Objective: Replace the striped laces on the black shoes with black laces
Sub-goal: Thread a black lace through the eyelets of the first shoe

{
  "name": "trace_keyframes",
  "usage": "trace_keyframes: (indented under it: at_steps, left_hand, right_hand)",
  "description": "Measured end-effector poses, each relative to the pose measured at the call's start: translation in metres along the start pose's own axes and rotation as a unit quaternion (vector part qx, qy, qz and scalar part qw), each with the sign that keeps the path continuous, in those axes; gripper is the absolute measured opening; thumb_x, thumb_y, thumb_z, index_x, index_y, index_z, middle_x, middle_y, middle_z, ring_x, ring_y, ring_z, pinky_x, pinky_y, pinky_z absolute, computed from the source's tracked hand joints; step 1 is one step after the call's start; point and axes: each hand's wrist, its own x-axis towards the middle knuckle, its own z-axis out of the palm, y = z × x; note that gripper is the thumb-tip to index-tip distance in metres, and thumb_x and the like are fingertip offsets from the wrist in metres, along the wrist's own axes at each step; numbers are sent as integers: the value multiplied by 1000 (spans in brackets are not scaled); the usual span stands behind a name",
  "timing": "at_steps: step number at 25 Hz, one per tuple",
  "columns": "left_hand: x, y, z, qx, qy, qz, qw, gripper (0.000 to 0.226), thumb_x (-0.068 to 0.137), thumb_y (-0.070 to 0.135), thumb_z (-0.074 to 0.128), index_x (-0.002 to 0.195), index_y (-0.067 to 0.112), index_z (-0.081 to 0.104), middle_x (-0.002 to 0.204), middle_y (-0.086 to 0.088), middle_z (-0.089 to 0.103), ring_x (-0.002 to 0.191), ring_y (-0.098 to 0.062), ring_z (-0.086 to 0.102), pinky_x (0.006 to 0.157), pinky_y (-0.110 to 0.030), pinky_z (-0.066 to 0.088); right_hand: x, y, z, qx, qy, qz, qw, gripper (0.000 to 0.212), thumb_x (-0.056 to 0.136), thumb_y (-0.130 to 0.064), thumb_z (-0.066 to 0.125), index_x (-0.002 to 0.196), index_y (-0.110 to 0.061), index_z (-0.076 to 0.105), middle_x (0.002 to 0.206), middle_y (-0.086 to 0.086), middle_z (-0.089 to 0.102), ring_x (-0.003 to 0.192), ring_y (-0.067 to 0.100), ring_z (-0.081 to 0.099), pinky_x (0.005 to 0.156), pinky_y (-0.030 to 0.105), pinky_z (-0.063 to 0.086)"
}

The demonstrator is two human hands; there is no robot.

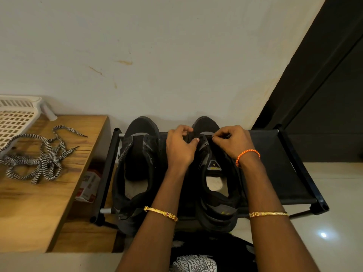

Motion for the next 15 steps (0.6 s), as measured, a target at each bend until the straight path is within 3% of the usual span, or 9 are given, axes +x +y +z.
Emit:
trace_keyframes:
  at_steps: [5,12,15]
  left_hand:
    - [-2,3,-1,-33,-56,-13,998,6,84,12,70,89,15,73,78,2,68,64,-1,58,63,-10,49]
    - [-2,1,-2,-62,-64,-17,996,12,84,10,69,95,11,74,85,-4,72,69,-10,63,71,-21,54]
    - [-2,-1,-2,-57,-63,-4,996,13,85,9,69,96,10,74,84,-6,72,65,-6,62,66,-16,52]
  right_hand:
    - [1,-3,0,-33,-47,-16,998,10,80,-10,68,76,-16,75,70,-7,64,65,-3,54,58,6,39]
    - [4,-1,2,102,-83,87,987,16,80,-6,68,72,-19,71,80,2,69,83,14,64,80,26,51]
    - [3,-4,4,134,-96,96,982,17,81,-4,68,71,-17,70,77,-1,67,74,6,61,72,16,49]
